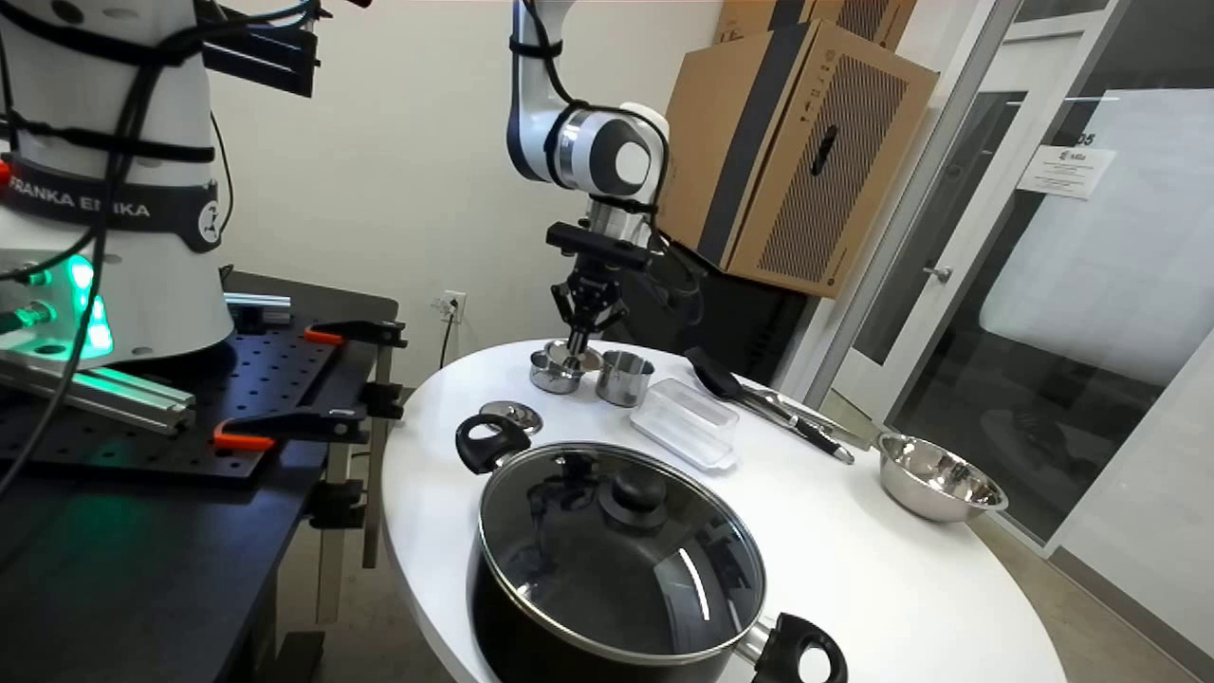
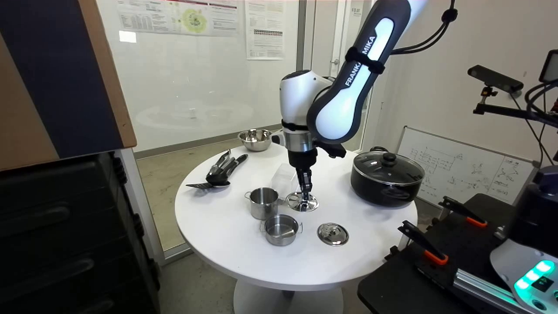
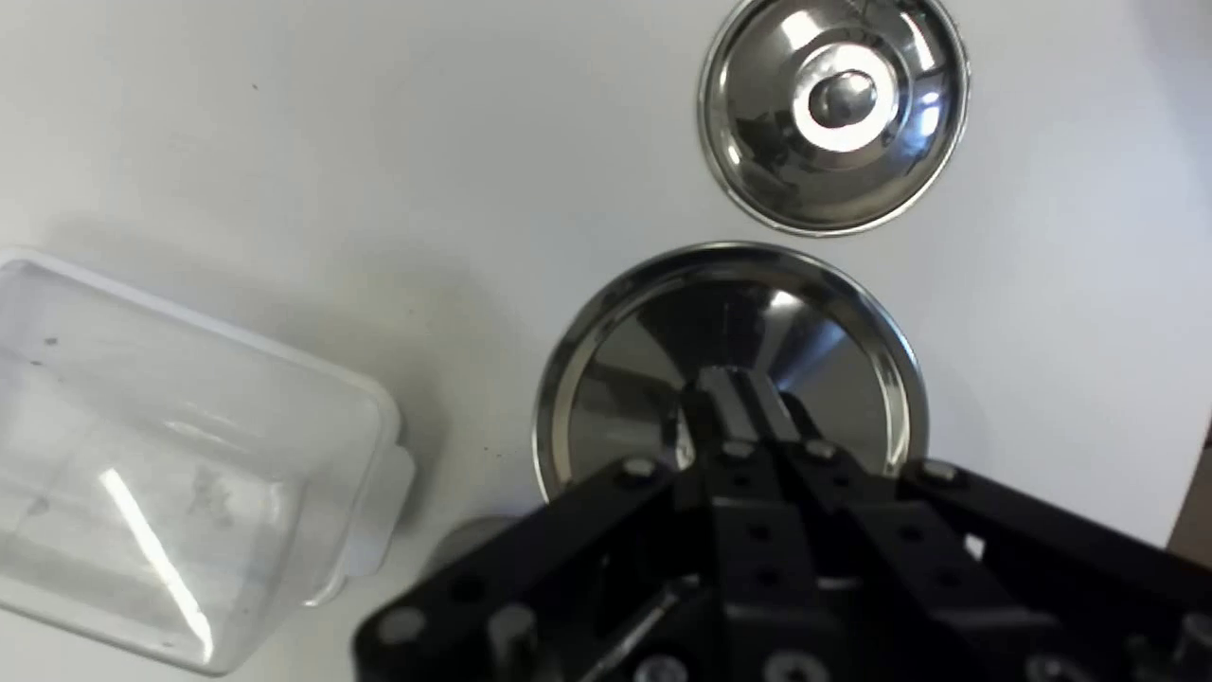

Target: Take the lid farthest away from you and put it on the silver pot closest to you

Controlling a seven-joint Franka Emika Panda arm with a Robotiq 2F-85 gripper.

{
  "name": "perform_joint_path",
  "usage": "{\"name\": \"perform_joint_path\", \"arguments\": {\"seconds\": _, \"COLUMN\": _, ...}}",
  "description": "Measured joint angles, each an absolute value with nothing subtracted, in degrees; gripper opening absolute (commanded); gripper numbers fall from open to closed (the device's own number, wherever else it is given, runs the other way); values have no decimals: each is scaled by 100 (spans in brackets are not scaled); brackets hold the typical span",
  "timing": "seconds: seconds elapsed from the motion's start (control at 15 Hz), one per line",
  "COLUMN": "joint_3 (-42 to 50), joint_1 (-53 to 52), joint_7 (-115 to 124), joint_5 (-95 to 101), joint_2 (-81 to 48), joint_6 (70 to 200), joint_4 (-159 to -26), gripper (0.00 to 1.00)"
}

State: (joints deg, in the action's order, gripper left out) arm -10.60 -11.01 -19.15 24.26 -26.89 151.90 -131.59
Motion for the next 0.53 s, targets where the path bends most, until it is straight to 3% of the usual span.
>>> {"name": "perform_joint_path", "arguments": {"seconds": 0.53, "joint_3": -1215, "joint_1": -1391, "joint_7": -1950, "joint_5": 2435, "joint_2": -2828, "joint_6": 14938, "joint_4": -13081, "gripper": 0}}
